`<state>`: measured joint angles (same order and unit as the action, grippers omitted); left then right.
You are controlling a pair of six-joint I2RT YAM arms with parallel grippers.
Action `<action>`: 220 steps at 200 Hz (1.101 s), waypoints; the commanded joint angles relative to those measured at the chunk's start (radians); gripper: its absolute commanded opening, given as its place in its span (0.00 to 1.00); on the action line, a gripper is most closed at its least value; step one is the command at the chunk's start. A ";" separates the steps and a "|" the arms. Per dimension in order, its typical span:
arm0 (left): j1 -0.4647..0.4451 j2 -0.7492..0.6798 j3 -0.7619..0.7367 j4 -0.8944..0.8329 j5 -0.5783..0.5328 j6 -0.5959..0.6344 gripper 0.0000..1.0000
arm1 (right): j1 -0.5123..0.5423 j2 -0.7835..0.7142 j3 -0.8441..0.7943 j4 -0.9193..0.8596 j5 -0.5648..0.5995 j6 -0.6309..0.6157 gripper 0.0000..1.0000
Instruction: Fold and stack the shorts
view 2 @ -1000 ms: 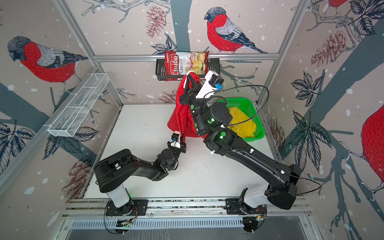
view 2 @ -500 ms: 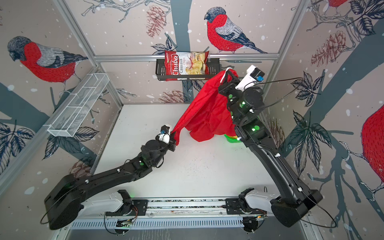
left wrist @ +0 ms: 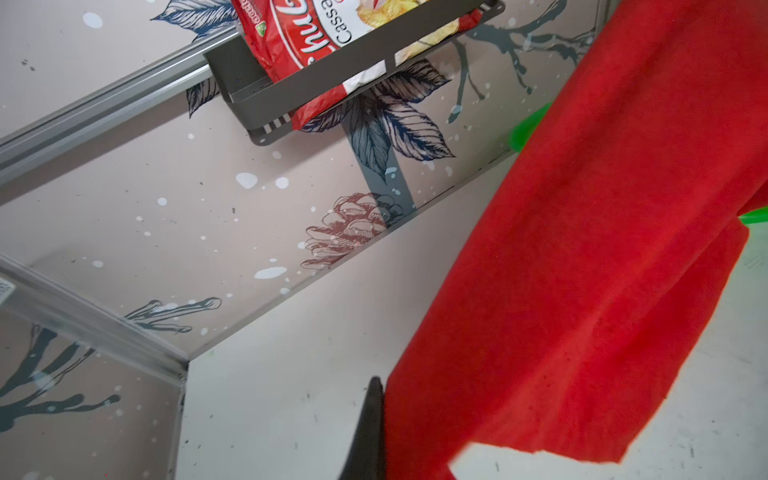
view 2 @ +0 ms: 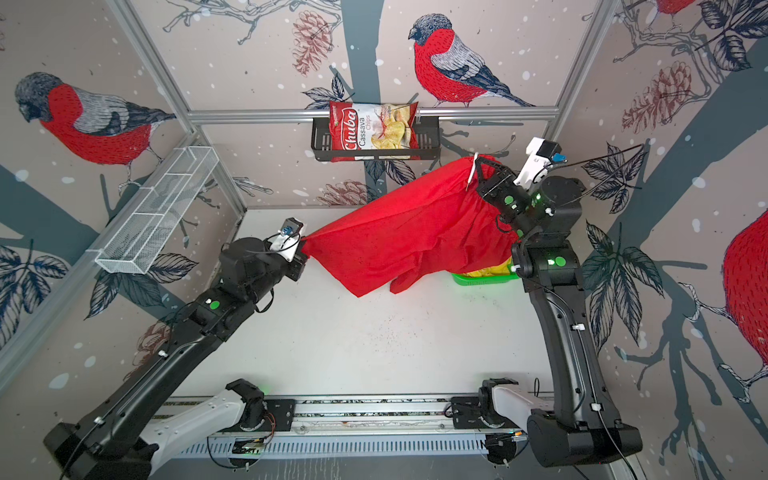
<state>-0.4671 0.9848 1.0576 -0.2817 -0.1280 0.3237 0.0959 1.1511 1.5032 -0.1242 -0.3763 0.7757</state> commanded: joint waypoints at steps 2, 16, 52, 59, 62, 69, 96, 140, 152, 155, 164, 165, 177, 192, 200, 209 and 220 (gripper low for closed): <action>0.022 0.011 0.104 -0.235 -0.080 0.094 0.00 | -0.008 -0.010 0.027 0.000 -0.105 0.014 0.01; 0.022 -0.008 0.168 -0.283 -0.126 0.108 0.00 | -0.007 -0.038 0.028 -0.025 -0.154 0.020 0.00; 0.023 -0.134 0.252 -0.324 -0.194 0.112 0.00 | -0.004 -0.138 0.052 -0.148 -0.228 0.004 0.00; 0.023 -0.153 0.262 -0.330 -0.209 0.113 0.00 | -0.004 -0.153 0.064 -0.178 -0.245 0.000 0.00; 0.022 -0.159 0.266 -0.333 -0.214 0.112 0.00 | -0.004 -0.159 0.070 -0.190 -0.251 -0.001 0.00; 0.024 -0.167 0.281 -0.347 -0.227 0.113 0.00 | -0.004 -0.168 0.086 -0.216 -0.263 -0.004 0.00; 0.024 -0.136 0.314 -0.375 -0.269 0.137 0.00 | -0.003 -0.176 0.125 -0.270 -0.274 -0.023 0.00; 0.127 0.021 0.341 -0.271 -0.124 0.195 0.00 | 0.051 -0.083 0.002 -0.118 -0.251 0.008 0.00; 0.184 0.086 0.387 -0.258 -0.057 0.211 0.00 | 0.106 -0.017 0.011 -0.083 -0.207 -0.010 0.00; 0.196 0.102 0.399 -0.252 -0.047 0.218 0.00 | 0.122 0.004 0.017 -0.074 -0.198 -0.013 0.00; 0.230 0.154 0.435 -0.236 -0.036 0.247 0.00 | 0.170 0.071 0.041 -0.044 -0.179 -0.021 0.00; 0.234 0.157 0.439 -0.234 -0.035 0.251 0.00 | 0.174 0.081 0.046 -0.041 -0.178 -0.020 0.00; 0.284 0.223 0.485 -0.195 -0.031 0.291 0.00 | 0.229 0.202 0.116 -0.011 -0.176 -0.023 0.00; 0.338 0.291 0.561 -0.154 -0.035 0.328 0.00 | 0.269 0.342 0.233 0.021 -0.167 -0.019 0.00; 0.357 0.319 0.603 -0.137 -0.035 0.346 0.00 | 0.279 0.420 0.311 0.032 -0.172 -0.017 0.00; 0.365 0.333 0.642 -0.117 -0.041 0.375 0.00 | 0.285 0.508 0.424 0.019 -0.183 -0.018 0.00; 0.372 0.326 0.672 -0.087 -0.046 0.412 0.00 | 0.294 0.599 0.585 -0.027 -0.206 -0.033 0.00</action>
<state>-0.1120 1.3106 1.6623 -0.5037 -0.1867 0.6353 0.3744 1.6157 1.8572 -0.2092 -0.5755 0.7750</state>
